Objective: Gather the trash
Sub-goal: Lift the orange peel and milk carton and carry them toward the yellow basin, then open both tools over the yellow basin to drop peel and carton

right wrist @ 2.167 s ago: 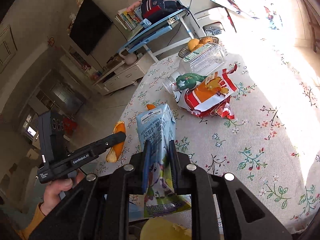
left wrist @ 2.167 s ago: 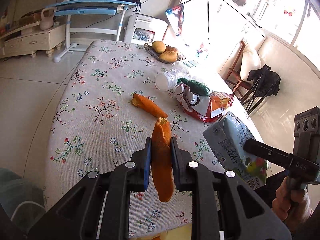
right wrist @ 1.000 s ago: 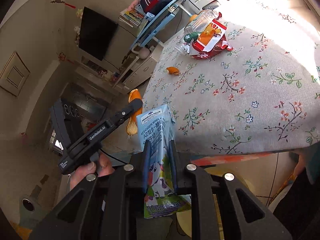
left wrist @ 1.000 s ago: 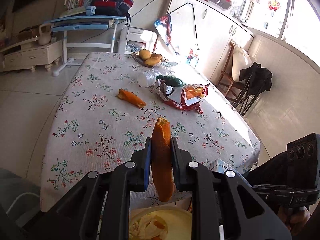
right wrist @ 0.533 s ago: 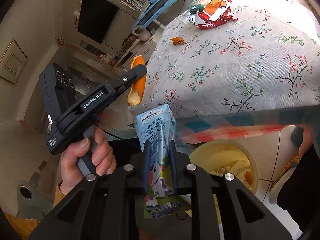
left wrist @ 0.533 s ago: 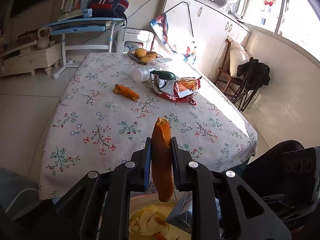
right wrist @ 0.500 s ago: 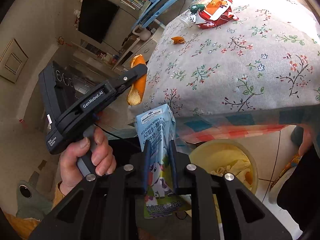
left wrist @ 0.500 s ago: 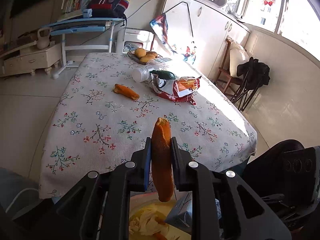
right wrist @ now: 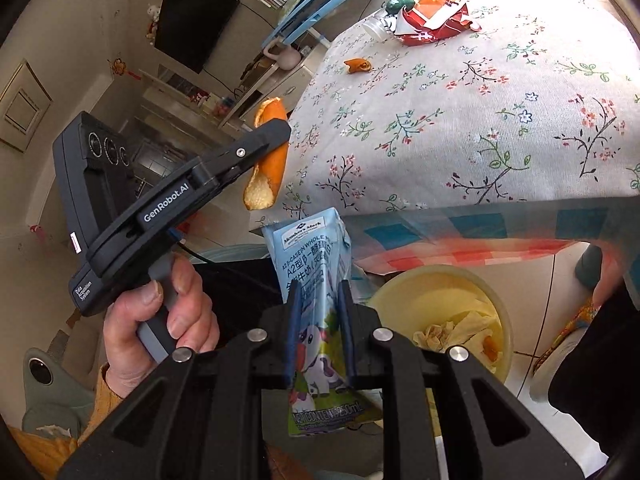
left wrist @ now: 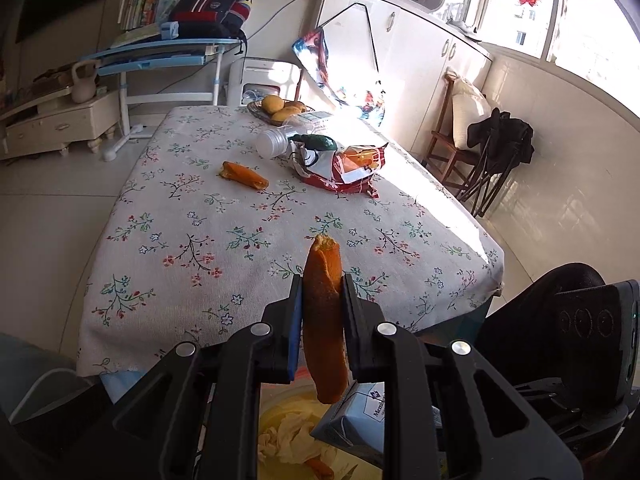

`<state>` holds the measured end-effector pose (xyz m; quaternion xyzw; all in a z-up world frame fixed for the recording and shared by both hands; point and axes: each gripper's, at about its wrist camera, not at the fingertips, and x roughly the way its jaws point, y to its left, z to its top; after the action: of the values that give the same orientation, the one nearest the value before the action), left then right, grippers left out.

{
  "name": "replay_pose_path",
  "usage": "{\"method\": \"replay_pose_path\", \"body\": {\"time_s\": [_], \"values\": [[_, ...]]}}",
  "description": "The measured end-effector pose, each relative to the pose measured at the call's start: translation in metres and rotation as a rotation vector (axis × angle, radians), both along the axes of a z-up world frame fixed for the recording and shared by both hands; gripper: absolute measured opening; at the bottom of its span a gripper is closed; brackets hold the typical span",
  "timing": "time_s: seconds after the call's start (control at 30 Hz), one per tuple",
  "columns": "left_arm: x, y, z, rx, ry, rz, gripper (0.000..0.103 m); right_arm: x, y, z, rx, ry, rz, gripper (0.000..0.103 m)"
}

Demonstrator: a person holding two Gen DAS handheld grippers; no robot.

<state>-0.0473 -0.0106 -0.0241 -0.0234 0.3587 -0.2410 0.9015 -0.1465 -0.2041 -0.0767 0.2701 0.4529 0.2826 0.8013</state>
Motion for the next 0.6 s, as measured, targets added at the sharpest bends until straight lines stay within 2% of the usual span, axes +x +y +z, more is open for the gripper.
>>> {"method": "replay_pose_path", "body": {"time_s": [0.47, 0.6], "values": [[-0.031, -0.009, -0.008, 0.070, 0.024, -0.051, 0.018, -0.003, 0.001, -0.019, -0.071, 0.081, -0.004, 0.019], [-0.039, -0.011, -0.014, 0.102, 0.050, -0.060, 0.018, -0.003, 0.000, -0.022, -0.086, 0.109, -0.024, 0.026]]}}
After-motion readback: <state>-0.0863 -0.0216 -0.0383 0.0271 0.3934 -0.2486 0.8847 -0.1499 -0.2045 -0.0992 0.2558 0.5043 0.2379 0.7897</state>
